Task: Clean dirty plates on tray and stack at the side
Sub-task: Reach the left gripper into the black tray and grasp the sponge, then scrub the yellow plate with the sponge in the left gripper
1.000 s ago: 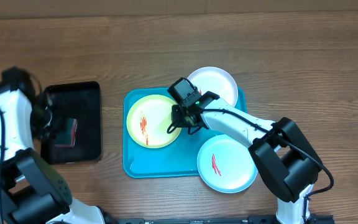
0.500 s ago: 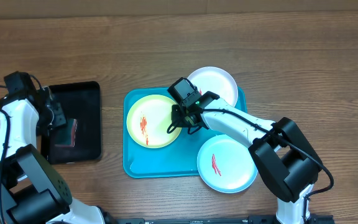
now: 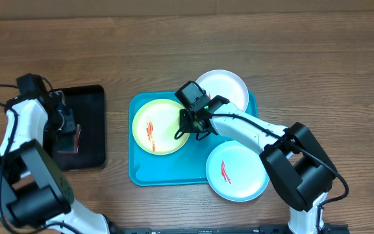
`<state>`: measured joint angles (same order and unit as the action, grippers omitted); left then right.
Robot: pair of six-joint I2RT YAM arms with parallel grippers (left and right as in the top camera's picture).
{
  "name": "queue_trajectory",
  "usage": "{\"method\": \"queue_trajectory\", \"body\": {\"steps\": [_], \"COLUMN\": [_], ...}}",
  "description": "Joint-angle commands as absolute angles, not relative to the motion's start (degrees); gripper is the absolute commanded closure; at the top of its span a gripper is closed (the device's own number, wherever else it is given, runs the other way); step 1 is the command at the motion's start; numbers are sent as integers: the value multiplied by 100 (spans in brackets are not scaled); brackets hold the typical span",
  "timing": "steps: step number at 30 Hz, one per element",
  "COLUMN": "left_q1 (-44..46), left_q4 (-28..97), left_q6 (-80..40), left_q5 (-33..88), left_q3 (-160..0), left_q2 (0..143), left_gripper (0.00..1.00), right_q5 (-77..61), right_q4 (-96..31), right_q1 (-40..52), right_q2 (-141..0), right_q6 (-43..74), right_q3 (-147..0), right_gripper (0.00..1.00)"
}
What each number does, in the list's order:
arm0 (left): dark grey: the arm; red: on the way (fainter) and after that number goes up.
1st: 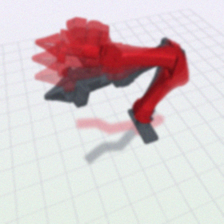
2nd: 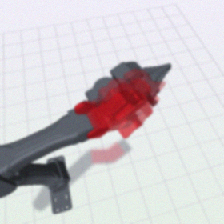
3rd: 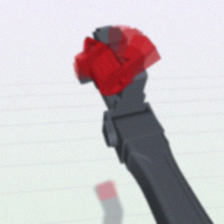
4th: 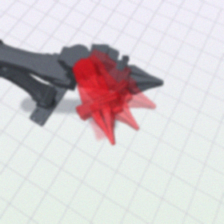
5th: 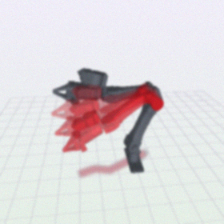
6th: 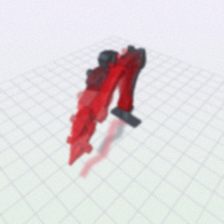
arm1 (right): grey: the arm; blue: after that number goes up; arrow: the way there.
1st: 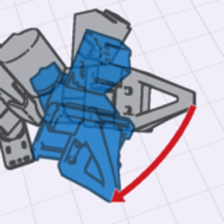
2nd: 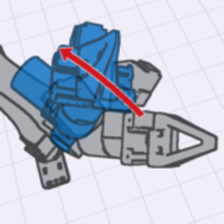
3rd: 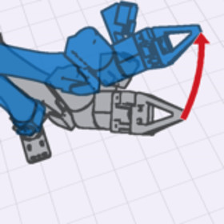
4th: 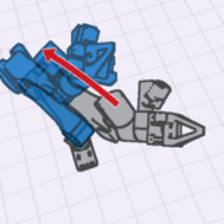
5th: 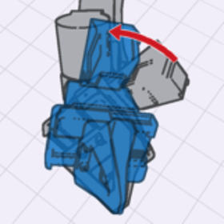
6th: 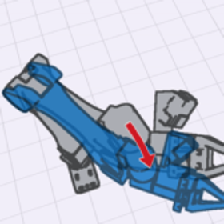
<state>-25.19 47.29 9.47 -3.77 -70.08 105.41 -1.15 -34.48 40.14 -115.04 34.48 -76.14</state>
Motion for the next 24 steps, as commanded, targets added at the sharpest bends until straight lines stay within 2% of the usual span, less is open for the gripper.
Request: {"method": "queue_trajectory", "body": {"steps": [1,5,6,9,15,21,24], "left_q1": [-2499,-2499,-2499,-2499,-2499,-2497,-2493], "left_q4": [4775,4770,4766,4757,5231,6560,7325], "left_q6": [1072,1072,1072,1070,891,703,438], "left_q5": [-445,-445,-447,-443,-242,985,1306], "left_q3": [-6936,-6936,-6936,-6991,-7583,-9048,-9800], "left_q2": [10936,11102,11102,11087,11087,11087,11083], "left_gripper": [60,65,70,96,96,96,96], "right_q5": [-115,-115,-115,-115,-115,-167,-384], "right_q4": [-3415,-3433,-3430,-3426,-3409,-3433,-3439], "right_q1": [4012,4012,4012,4012,4012,4012,3988], "right_q2": [-11585,-11587,-11587,-11585,-11587,-11585,-11585], "right_q6": [3450,3430,3433,3433,3433,3433,3430], "right_q3": [-7647,-7647,-7647,-7647,-7647,-7649,-7651], "right_gripper": [85,85,85,85,85,85,90]}}
